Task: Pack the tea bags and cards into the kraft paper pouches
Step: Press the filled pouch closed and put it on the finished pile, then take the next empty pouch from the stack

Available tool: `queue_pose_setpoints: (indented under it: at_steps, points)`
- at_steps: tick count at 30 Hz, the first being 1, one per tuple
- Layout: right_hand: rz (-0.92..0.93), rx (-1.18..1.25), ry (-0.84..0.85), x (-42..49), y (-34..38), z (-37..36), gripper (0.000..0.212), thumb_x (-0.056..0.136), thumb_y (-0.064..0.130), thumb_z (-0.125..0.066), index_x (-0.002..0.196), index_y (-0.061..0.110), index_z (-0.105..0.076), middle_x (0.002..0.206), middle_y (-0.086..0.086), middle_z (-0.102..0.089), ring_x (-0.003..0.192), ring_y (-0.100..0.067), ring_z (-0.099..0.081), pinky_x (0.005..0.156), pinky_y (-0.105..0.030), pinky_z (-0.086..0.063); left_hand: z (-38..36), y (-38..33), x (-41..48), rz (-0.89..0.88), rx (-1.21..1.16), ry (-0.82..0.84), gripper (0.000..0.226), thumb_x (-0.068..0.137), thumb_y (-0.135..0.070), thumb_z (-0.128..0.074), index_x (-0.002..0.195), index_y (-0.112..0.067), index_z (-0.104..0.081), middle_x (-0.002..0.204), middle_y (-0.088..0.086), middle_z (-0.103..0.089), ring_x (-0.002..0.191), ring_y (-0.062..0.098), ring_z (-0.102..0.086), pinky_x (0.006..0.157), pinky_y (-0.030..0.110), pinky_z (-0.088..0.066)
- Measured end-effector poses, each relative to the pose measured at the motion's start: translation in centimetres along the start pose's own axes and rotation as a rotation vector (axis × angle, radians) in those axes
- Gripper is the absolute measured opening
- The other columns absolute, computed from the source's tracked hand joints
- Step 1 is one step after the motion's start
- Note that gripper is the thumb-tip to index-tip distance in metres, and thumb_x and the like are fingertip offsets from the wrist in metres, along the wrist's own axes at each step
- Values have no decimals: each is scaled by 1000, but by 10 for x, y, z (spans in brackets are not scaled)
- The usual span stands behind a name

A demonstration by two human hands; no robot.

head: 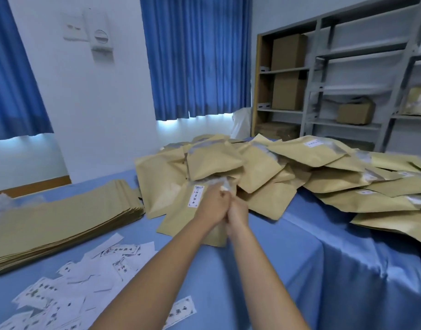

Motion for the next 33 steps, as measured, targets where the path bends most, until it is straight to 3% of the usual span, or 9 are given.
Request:
queue_pose_setpoints:
  at_steps: [3, 5, 10, 15, 17, 20, 24, 29, 33]
  points:
    - [-56, 61, 91, -9, -45, -28, 17, 91, -10, -49, 102, -8, -62, 92, -16, -67, 91, -22, -65, 89, -27, -50, 110, 34, -19, 0, 276, -614, 37, 86, -15, -58, 121, -6, -53, 125, 13, -48, 113, 30, -47, 94, 35, -37]
    - [-131, 113, 140, -18, -74, -50, 22, 93, -13, -41, 109, -12, -56, 98, -22, -64, 100, -29, -63, 99, -32, -46, 166, 68, -30, 135, 477, -730, 44, 79, -15, -62, 120, -5, -51, 126, 14, -49, 118, 31, -43, 94, 39, -34]
    - [-256, 31, 243, -43, -139, -93, 34, 93, -18, -31, 122, -19, -48, 116, -29, -57, 110, -33, -57, 104, -36, -42, 245, 196, -59, 435, 1123, -324, 73, 91, -42, -54, 147, -11, -20, 158, 6, -11, 145, 25, -8, 112, 44, -20]
    - [-321, -101, 294, -73, -195, -135, 32, 92, -16, -41, 123, -22, -47, 122, -32, -55, 118, -37, -56, 107, -39, -41, 272, 223, -93, 294, 1289, -234, 37, 91, -18, -51, 128, -17, -45, 120, 0, -59, 117, 19, -50, 94, 33, -34]
    - [-317, -181, 263, -82, -210, -149, 24, 92, -12, -45, 113, -23, -53, 111, -31, -60, 106, -35, -62, 99, -37, -48, 283, 204, -108, 207, 1255, -296, 27, 70, -1, -68, 94, -14, -64, 81, 3, -67, 82, 24, -62, 73, 34, -43]
    - [-345, -327, 187, -92, -227, -159, 28, 98, 18, -49, 74, 4, -52, 66, -11, -49, 48, -15, -45, 45, -20, -39, 307, 195, -132, 44, 937, -410, 34, 51, 18, -73, 72, -7, -71, 64, 7, -65, 62, 22, -61, 62, 32, -47]
    - [-405, -399, 240, -105, -247, -170, 42, 95, 42, -54, 71, 9, -46, 59, -5, -35, 47, -14, -28, 45, -24, -22, 350, 190, -173, -119, 502, -539, 29, 83, 16, -52, 91, -2, -72, 96, 10, -68, 95, 17, -58, 87, 24, -44]
    - [-459, -173, 474, -128, -266, -199, 16, 98, 15, -51, 99, 2, -58, 69, -11, -57, 53, -19, -56, 53, -25, -48, 370, 204, -208, -133, 405, -507, 32, 80, 20, -58, 85, -6, -77, 106, 9, -68, 108, 25, -60, 99, 44, -44]
    - [-421, -311, 542, -128, -271, -199, 13, 97, 2, -47, 97, -4, -59, 71, -9, -70, 58, -16, -68, 52, -24, -55, 371, 217, -215, -35, 342, -467, 32, 82, 21, -55, 84, -3, -77, 95, -4, -70, 108, 17, -61, 112, 36, -30]
Point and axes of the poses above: each hand's wrist, its own x-axis towards the middle knuckle, its own z-axis out of the back of the hand, y = z × x, the point moved 9 cm from there along x, towards the middle knuckle
